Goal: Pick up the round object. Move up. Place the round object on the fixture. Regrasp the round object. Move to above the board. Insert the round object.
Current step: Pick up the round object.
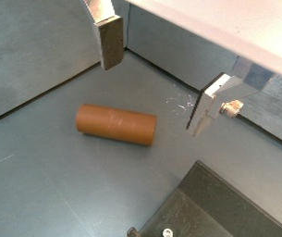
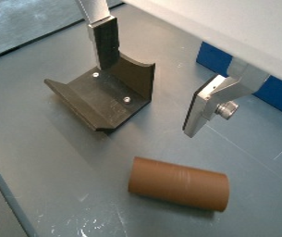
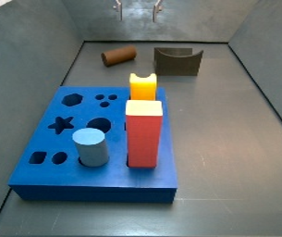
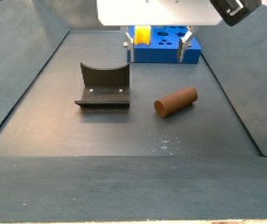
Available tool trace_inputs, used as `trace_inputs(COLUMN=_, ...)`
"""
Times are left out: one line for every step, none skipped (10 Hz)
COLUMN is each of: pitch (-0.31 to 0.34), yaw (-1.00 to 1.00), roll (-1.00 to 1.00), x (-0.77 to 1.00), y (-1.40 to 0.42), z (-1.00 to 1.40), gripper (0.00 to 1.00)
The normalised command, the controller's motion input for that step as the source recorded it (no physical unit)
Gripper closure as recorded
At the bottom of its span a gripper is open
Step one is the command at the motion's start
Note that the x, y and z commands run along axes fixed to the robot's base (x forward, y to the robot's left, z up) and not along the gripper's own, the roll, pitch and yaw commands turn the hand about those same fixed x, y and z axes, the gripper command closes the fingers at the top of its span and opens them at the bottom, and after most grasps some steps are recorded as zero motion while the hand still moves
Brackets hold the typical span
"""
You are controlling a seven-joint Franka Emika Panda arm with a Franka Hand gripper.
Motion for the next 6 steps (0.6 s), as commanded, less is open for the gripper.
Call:
trace_inputs(pitch=0.0, yaw=0.0, roll=0.0, x=-0.03, y=0.03, z=0.0, gripper=0.0)
trace_inputs(pitch=-0.22, yaw=-0.44, roll=-0.01, x=-0.51, y=0.12, z=-0.08, gripper=0.0)
trace_inputs(pitch=-0.06, yaw=-0.73, roll=-0.03, x=-0.51, y=0.1, z=-0.38, gripper=0.0)
trace_inputs(pitch=0.0, yaw=-0.81, roll=-0.03, x=-0.4, y=0.07, z=-0.49, gripper=0.0)
trace_inputs(pitch=0.0, yaw=-0.79, roll=-0.11, x=-0.41, y=0.06, z=-0.55, gripper=0.0)
trace_inputs(pitch=-0.006, yaw=-0.81, roll=-0.28, x=-0.29, y=0.0, z=-0.64, gripper=0.0)
